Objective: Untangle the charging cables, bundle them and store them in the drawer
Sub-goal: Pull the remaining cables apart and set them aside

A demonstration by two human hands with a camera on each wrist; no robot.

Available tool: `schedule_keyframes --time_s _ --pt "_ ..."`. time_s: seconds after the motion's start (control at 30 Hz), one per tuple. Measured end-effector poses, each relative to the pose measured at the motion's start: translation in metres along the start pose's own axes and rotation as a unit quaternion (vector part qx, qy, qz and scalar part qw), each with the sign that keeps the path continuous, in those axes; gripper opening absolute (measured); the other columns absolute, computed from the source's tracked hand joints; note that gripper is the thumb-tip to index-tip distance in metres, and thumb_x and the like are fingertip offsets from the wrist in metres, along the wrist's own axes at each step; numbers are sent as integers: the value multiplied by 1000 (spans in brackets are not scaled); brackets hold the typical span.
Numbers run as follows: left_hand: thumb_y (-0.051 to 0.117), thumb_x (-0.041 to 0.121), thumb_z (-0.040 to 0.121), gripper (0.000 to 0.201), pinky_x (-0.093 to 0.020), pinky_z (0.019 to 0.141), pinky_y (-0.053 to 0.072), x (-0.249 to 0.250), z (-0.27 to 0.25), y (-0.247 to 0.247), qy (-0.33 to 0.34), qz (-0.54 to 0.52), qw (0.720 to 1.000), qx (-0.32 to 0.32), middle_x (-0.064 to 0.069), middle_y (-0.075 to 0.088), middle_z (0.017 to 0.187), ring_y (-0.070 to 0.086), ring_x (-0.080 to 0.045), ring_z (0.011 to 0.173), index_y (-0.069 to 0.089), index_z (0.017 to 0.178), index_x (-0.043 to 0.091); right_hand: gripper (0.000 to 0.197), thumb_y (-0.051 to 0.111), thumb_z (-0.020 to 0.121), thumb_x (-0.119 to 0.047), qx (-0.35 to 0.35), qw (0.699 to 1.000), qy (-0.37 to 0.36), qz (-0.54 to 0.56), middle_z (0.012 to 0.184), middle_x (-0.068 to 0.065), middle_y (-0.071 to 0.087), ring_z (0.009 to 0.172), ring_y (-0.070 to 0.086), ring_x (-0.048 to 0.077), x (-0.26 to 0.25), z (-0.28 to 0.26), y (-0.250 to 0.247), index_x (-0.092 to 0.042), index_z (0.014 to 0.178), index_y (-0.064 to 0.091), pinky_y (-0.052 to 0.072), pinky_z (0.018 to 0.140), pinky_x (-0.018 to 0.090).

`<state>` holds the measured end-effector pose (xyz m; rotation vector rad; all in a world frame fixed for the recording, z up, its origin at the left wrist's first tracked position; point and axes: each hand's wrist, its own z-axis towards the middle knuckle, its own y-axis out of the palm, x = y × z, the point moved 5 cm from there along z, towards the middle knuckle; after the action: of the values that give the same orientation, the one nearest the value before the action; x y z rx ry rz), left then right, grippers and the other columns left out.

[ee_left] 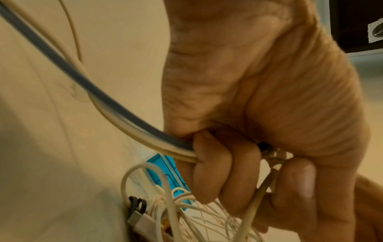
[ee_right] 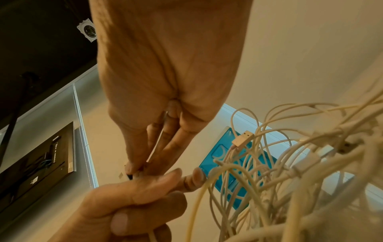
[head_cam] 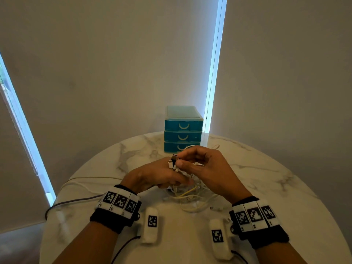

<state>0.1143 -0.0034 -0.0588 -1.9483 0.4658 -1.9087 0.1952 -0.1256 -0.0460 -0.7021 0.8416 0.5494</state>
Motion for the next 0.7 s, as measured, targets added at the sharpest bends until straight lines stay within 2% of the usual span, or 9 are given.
schedule_keyframes --time_s 0.03,0.07,0.1,0.17,0.23,0.37,0.5,0.63,0.7 --pt "66 -10 98 35 -11 45 39 1 -1 -1 0 1 1000 -2 11 62 60 50 1 47 62 131 1 20 85 91 -18 -10 1000 -5 3 104 -6 82 103 78 11 -2 -1 1 -19 110 79 62 97 31" --pt "66 -9 98 29 -11 44 38 1 -1 -1 -3 2 1000 -4 10 61 59 49 1 46 63 126 -1 22 85 92 -18 -18 1000 -12 6 105 -6 82 104 77 11 -5 -1 3 -20 112 78 61 97 29" --pt "68 -5 99 26 -13 44 37 2 -2 0 -9 6 1000 -7 2 60 63 48 -1 47 63 124 -3 25 85 92 -19 -23 1000 -17 7 106 -6 81 106 77 11 -7 -2 4 -23 116 77 61 97 27" --pt "71 4 100 38 -17 43 35 -3 -1 0 -28 10 1000 -3 -16 52 76 43 -9 51 58 134 -7 34 84 93 -24 -23 999 -25 -9 107 -8 80 109 76 10 -10 -2 5 -33 125 75 60 97 25" --pt "72 11 101 45 -22 44 32 -8 1 0 -44 8 999 -1 -17 46 79 39 -14 54 56 140 -4 33 82 94 -27 -17 999 -31 -35 108 -12 80 110 74 8 -11 -2 6 -38 124 78 60 98 25" --pt "70 11 100 30 -23 46 27 -13 3 -2 -60 -20 998 -1 -7 38 69 33 -12 55 66 131 10 24 84 93 -23 -13 999 -19 -30 110 -16 82 109 75 7 -8 -1 7 -29 117 84 60 103 34" --pt "71 9 98 36 -22 47 25 -20 4 -4 -81 -47 996 2 1 36 65 31 -10 53 63 134 8 25 85 93 -25 -15 999 -12 -40 110 -16 82 109 75 7 -7 -1 7 -28 117 84 60 103 35" --pt "77 14 96 41 -23 49 30 -19 6 0 -78 -54 995 -18 2 44 64 38 -9 54 68 132 33 24 87 89 -32 4 997 -6 -72 105 -17 81 105 75 5 -5 0 7 -32 113 85 61 100 35" --pt "80 15 94 49 -20 50 37 -17 6 3 -67 -54 996 -17 5 54 66 47 -6 54 66 135 40 24 88 87 -34 14 996 -8 -90 103 -19 81 103 75 4 -4 0 6 -33 110 85 62 98 35"
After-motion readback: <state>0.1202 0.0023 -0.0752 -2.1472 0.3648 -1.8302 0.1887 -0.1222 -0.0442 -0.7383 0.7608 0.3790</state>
